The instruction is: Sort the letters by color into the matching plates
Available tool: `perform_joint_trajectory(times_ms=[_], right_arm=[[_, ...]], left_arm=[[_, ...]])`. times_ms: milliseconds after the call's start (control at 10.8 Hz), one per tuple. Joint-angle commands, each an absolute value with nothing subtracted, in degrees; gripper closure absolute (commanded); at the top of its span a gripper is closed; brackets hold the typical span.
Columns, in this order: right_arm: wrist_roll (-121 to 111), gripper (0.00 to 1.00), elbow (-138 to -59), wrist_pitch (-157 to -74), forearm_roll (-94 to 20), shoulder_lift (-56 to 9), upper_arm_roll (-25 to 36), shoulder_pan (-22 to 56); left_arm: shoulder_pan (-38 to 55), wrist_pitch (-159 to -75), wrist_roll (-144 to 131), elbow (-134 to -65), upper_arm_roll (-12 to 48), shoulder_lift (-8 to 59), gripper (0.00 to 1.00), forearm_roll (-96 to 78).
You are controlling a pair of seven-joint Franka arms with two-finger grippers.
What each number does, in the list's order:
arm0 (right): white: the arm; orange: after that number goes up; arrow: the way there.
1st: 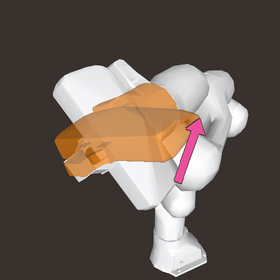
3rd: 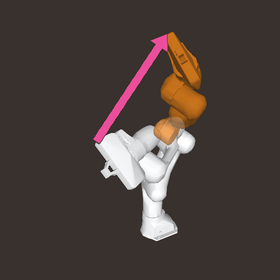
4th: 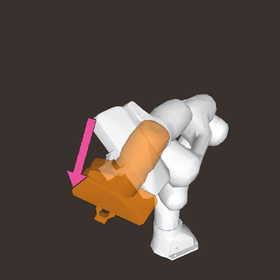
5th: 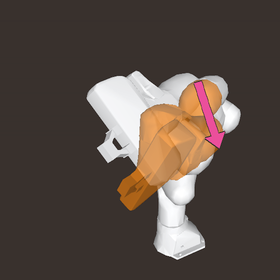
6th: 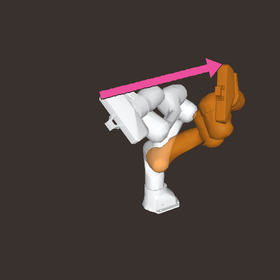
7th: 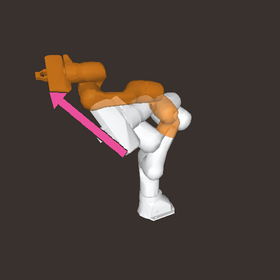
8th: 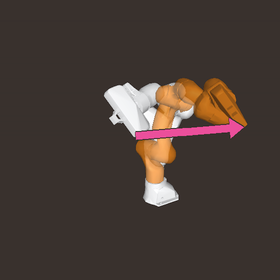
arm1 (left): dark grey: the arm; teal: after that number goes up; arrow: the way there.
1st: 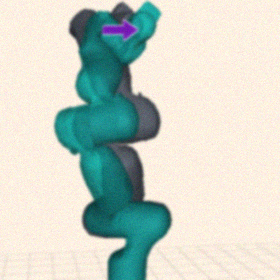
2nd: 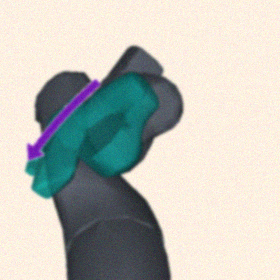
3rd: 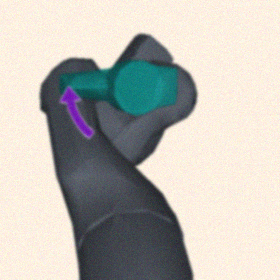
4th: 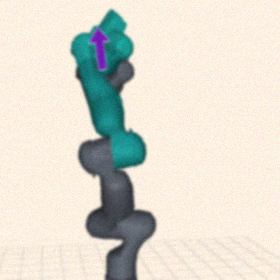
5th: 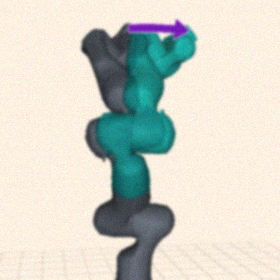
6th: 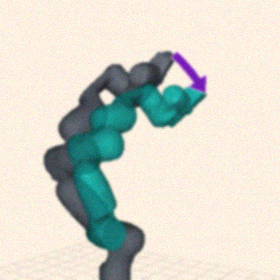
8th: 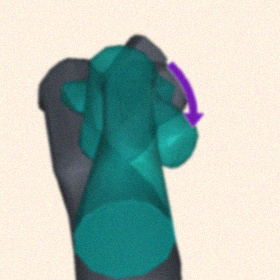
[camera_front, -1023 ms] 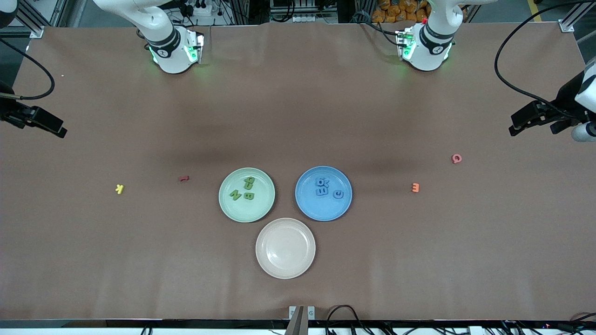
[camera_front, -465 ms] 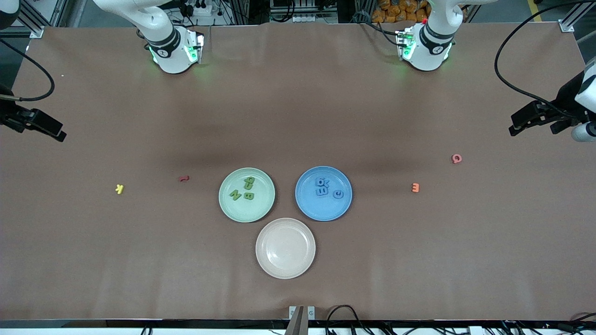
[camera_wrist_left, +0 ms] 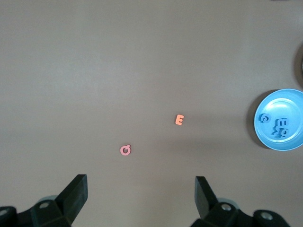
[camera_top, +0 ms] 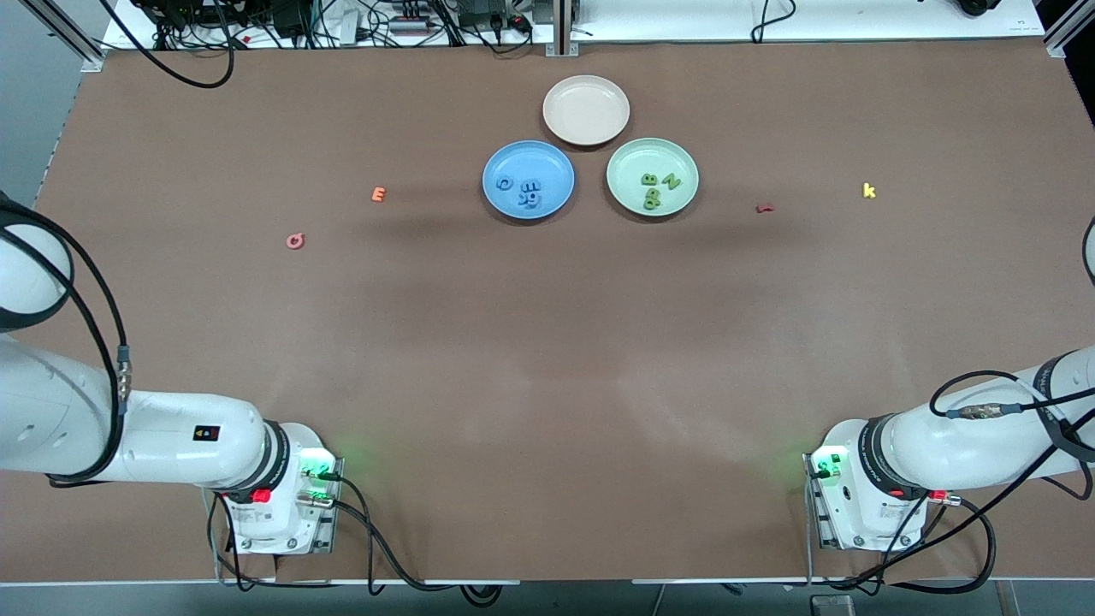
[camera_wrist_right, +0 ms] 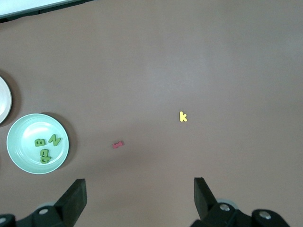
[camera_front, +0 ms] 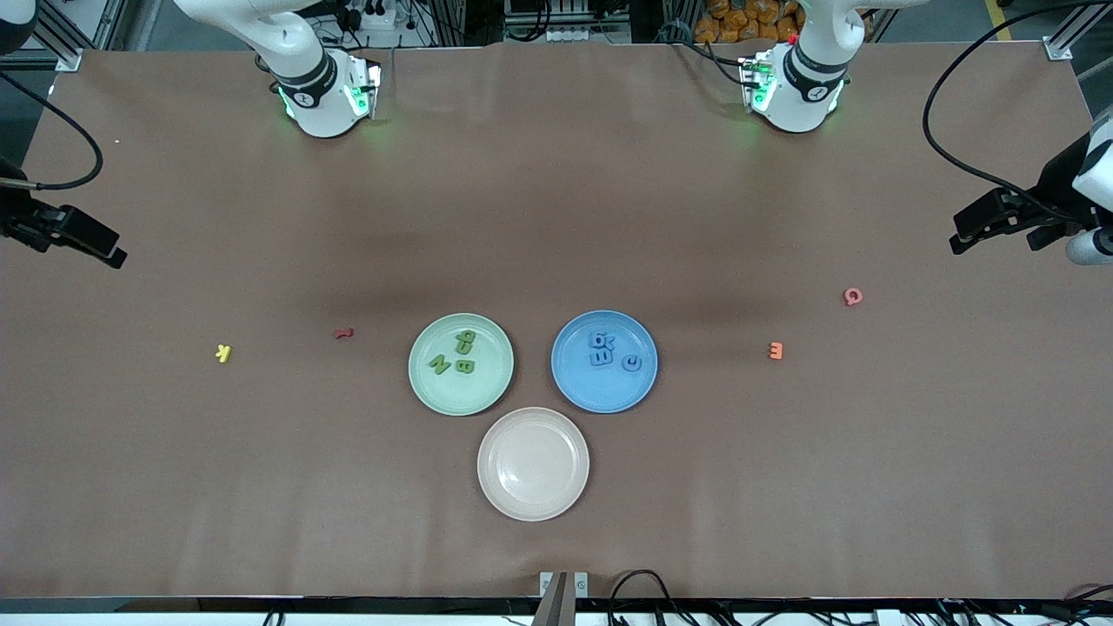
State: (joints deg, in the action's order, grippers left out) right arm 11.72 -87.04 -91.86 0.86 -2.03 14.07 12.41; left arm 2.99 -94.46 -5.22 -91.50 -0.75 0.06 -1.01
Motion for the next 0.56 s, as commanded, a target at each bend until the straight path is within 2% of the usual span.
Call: perform_joint_trajectory(times_ms=[0, 279, 465], right_arm=[[11.43, 0.00, -87.80, -92.72, 0.00, -1.67, 13.80, 12.48], [11.34, 0.00, -87.54, -92.72, 0.00, -1.76, 12.23, 11.08], [11.34, 0.00, -87.45, -92.64, 0.00, -1.85, 5.48, 4.60]], left_arm=[[2.81, -94.39, -3.60, -90.70, -0.88, 0.18, 0.00, -2.46], [2.81, -94.39, -3.60, -90.70, -0.88, 0.18, 0.00, -2.55], [2.81, -94.39, -3.60, -90.62, -0.88, 0.18, 0.00, -2.55]])
